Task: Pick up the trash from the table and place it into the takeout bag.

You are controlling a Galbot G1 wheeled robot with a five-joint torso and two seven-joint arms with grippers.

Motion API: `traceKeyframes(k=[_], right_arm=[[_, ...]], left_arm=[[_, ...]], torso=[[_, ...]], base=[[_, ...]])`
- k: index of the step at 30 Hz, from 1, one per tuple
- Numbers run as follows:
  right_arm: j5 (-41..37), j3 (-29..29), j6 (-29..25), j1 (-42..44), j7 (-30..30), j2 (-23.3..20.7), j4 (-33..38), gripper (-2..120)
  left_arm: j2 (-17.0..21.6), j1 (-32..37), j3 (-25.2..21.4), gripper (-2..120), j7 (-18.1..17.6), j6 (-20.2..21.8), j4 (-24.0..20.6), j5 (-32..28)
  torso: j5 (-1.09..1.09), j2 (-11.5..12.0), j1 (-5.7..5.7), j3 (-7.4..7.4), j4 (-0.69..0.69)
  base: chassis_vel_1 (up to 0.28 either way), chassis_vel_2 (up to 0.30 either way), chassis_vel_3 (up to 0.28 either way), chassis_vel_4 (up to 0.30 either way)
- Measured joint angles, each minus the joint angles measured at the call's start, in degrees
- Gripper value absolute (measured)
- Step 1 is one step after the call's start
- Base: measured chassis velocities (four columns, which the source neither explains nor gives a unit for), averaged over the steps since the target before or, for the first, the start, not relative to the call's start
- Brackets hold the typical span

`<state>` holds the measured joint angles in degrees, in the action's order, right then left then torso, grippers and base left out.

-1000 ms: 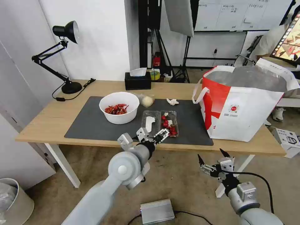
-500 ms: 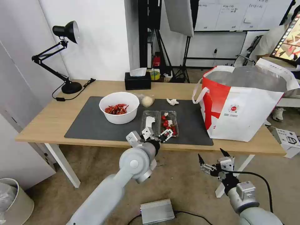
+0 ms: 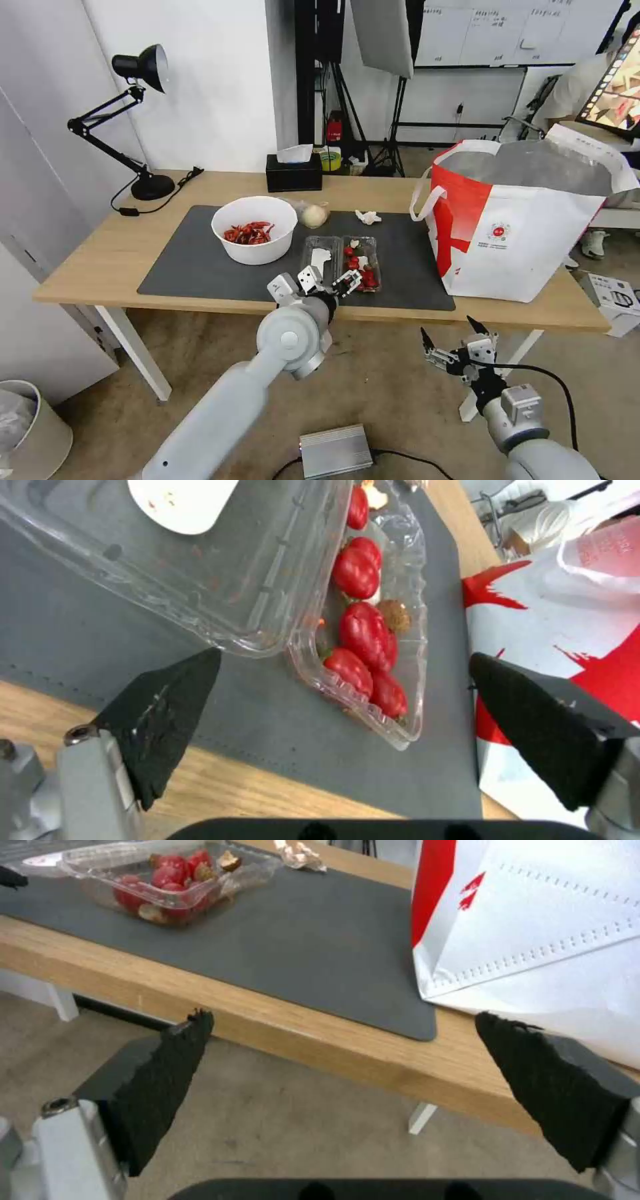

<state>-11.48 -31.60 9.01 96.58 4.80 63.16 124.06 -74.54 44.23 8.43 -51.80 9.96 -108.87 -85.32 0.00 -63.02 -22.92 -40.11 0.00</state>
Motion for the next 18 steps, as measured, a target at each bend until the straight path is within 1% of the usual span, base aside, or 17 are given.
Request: traceKeyframes(k=[18], right_arm=[[0.16,0.6,-0.22,-0.28,0.01,0.43,-0.82,100]], left_arm=[[0.03,-0.18,-0.35,100,-0.85,-0.46,-0.16,0.6]], torso=[[0.0,0.0,0.0,0.0,0.0]], base=[[0.0,0.0,0.0,0.0]])
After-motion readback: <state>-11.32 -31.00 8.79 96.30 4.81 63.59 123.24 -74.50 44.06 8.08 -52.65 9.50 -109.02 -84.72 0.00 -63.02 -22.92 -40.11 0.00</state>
